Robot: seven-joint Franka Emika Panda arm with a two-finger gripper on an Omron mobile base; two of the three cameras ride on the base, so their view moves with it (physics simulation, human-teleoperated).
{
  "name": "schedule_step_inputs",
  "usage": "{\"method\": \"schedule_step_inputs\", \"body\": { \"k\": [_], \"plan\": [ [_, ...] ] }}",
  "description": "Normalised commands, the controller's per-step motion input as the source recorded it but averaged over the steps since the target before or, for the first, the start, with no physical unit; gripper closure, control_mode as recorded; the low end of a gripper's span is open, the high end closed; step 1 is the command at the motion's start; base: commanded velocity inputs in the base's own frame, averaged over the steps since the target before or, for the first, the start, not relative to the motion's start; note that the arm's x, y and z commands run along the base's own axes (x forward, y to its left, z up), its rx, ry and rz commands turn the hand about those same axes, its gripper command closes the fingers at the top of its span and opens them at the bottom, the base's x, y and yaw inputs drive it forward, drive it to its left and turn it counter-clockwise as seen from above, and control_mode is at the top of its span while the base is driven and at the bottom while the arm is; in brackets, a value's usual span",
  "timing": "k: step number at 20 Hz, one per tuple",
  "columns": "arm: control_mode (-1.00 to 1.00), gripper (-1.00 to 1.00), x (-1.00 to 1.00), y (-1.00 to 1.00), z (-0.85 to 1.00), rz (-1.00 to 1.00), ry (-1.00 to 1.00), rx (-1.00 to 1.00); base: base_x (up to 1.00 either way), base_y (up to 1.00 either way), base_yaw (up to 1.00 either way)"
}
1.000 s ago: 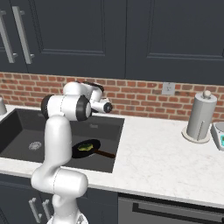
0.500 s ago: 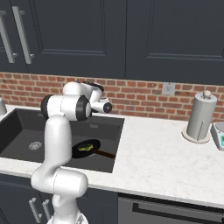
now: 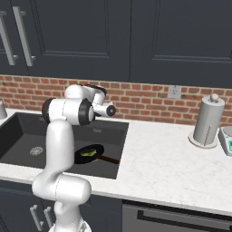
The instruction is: Pick the pan and sponge and place them into the sink. Then turn on the water.
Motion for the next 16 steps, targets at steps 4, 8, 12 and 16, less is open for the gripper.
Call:
{"method": "schedule_step_inputs", "body": {
  "k": [4,8,12,16],
  "plan": [
    [-1.0,-1.0,0.04,-0.79,0.0,0.0,0.05,0.0,0.0,0.0,0.0],
    [-1.0,-1.0,0.01,-0.89,0.0,0.0,0.04,0.0,0.0,0.0,0.0],
    [-1.0,-1.0,0.0,-0.93,0.0,0.0,0.04,0.0,0.0,0.0,0.0],
    [-1.0,-1.0,0.0,-0.9,0.0,0.0,0.03,0.0,0.0,0.0,0.0]
  ]
}}
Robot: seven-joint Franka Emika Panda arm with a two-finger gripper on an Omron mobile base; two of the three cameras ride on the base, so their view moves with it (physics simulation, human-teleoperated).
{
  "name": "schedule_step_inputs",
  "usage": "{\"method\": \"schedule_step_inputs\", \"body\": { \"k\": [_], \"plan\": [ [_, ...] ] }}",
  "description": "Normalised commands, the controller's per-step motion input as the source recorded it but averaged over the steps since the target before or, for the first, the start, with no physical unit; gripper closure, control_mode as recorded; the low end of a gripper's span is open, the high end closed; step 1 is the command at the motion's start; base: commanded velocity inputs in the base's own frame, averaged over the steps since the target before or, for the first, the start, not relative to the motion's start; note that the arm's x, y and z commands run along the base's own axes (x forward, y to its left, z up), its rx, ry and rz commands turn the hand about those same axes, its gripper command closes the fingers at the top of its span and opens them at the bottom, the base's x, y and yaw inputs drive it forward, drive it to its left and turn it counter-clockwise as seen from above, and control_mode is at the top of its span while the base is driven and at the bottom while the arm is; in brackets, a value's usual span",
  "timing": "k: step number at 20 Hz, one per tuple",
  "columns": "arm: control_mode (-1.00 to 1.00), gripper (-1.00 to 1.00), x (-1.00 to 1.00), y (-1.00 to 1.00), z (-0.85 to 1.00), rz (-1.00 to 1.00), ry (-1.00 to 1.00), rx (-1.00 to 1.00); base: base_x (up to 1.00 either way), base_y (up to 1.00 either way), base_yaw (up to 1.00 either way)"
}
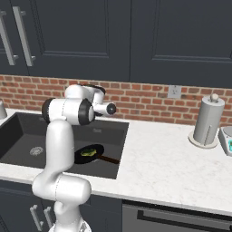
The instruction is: Pick the pan and sponge and place them into the sink. Then turn on the water.
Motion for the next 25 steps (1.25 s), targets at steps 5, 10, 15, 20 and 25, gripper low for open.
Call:
{"method": "schedule_step_inputs", "body": {
  "k": [5,10,15,20,25],
  "plan": [
    [-1.0,-1.0,0.0,-0.92,0.0,0.0,0.02,0.0,0.0,0.0,0.0],
    [-1.0,-1.0,0.0,-0.95,0.0,0.0,0.02,0.0,0.0,0.0,0.0],
    [-1.0,-1.0,0.0,-0.9,0.0,0.0,0.01,0.0,0.0,0.0,0.0],
    [-1.0,-1.0,-0.1,-0.67,0.01,0.0,0.0,0.0,0.0,0.0,0.0],
    [-1.0,-1.0,-0.47,-0.33,0.19,0.0,0.0,0.0,0.0,0.0,0.0]
  ]
}}
